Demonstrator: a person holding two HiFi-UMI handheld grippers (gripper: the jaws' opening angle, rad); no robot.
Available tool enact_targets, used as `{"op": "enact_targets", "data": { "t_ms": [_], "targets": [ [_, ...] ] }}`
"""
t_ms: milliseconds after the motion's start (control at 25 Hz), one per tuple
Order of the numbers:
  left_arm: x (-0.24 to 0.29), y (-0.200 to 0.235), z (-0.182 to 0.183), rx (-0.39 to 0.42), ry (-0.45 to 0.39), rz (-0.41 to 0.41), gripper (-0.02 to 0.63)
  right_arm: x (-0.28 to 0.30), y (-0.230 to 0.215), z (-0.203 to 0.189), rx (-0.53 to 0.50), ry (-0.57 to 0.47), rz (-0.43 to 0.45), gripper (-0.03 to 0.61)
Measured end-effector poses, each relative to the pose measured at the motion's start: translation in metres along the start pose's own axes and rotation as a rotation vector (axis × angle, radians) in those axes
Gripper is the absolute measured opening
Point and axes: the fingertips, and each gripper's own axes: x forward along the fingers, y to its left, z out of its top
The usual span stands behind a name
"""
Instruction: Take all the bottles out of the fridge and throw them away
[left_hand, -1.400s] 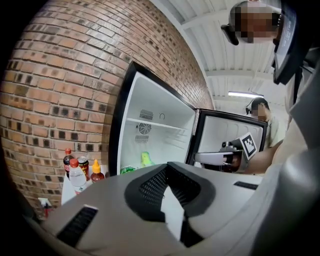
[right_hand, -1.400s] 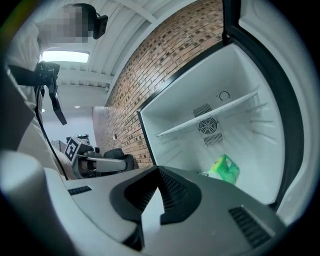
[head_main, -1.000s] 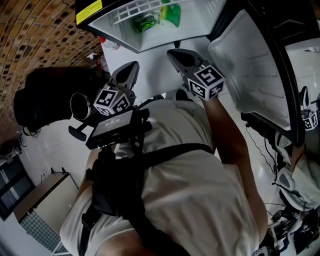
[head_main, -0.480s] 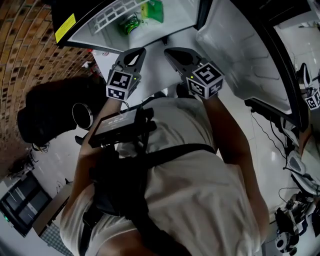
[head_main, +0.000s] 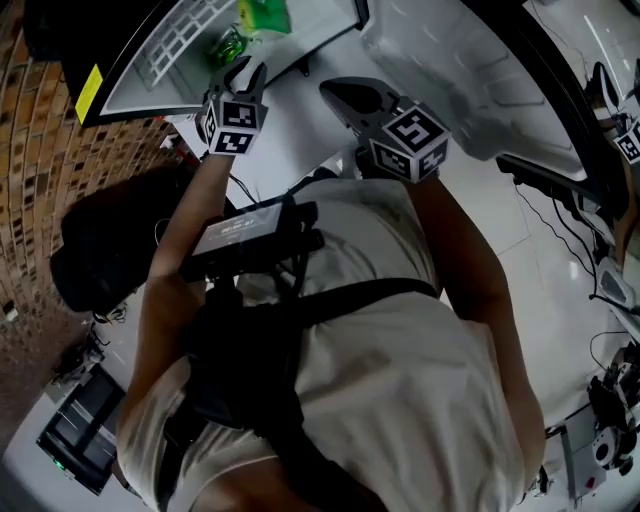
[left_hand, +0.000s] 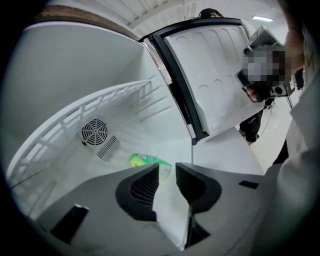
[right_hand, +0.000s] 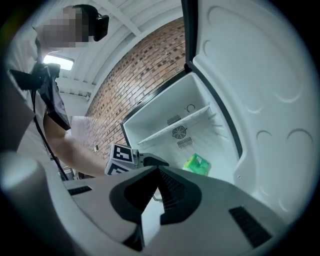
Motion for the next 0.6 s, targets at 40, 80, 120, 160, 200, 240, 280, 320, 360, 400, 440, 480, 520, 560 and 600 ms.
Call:
{"op": "enact_targets", "data": {
  "t_ms": [40, 80, 120, 160, 200, 240, 280, 320, 360, 400, 440, 480, 520, 560, 600],
  "targets": [
    [0.004, 0.002, 0.002, 0.023, -0.003, 0.002, 0.120, -0.003, -0.001, -0.001, 0.005, -0.002, -0.006, 0.005],
    [0.009, 0.004, 0.005, 0.050, -0.001, 0.006, 0.132, -0.006, -0.002, -0.001, 0.008, -0.004, -0.013, 0.005],
    [0.015, 0.005, 0.007, 0.079, 0.006, 0.010, 0.146, -0.008, -0.004, -0.002, 0.012, -0.005, -0.019, 0.005],
    [0.021, 0.007, 0.008, 0.107, 0.019, 0.014, 0.163, -0.010, -0.007, -0.002, 0.015, -0.007, -0.025, 0.005],
    [0.027, 0.008, 0.008, 0.133, 0.038, 0.016, 0.188, -0.013, -0.009, -0.002, 0.019, -0.009, -0.032, 0.005],
    [0.034, 0.008, 0.007, 0.160, 0.060, 0.019, 0.222, -0.015, -0.011, -0.002, 0.025, -0.010, -0.039, 0.005],
    [0.039, 0.008, 0.004, 0.190, 0.083, 0.022, 0.247, -0.017, -0.012, -0.003, 0.032, -0.011, -0.048, 0.005],
    [0.045, 0.009, 0.001, 0.221, 0.107, 0.023, 0.253, -0.019, -0.012, -0.003, 0.038, -0.012, -0.058, 0.005],
    [0.051, 0.011, -0.003, 0.251, 0.129, 0.019, 0.264, -0.019, -0.013, -0.003, 0.042, -0.014, -0.067, 0.005],
    [0.058, 0.014, -0.007, 0.275, 0.150, 0.010, 0.265, -0.019, -0.013, -0.003, 0.045, -0.017, -0.075, 0.005],
    [0.064, 0.017, -0.011, 0.292, 0.168, -0.003, 0.265, -0.019, -0.012, -0.003, 0.048, -0.020, -0.081, 0.005],
    [0.070, 0.021, -0.014, 0.305, 0.181, -0.012, 0.265, -0.019, -0.010, -0.004, 0.051, -0.021, -0.086, 0.005],
    [0.075, 0.025, -0.016, 0.318, 0.190, -0.017, 0.265, -0.020, -0.008, -0.005, 0.053, -0.019, -0.089, 0.005],
    [0.081, 0.030, -0.017, 0.332, 0.199, -0.018, 0.265, -0.021, -0.007, -0.007, 0.054, -0.017, -0.092, 0.005],
    [0.087, 0.035, -0.019, 0.346, 0.211, -0.020, 0.265, -0.022, -0.006, -0.008, 0.053, -0.014, -0.099, 0.005]
  ]
}}
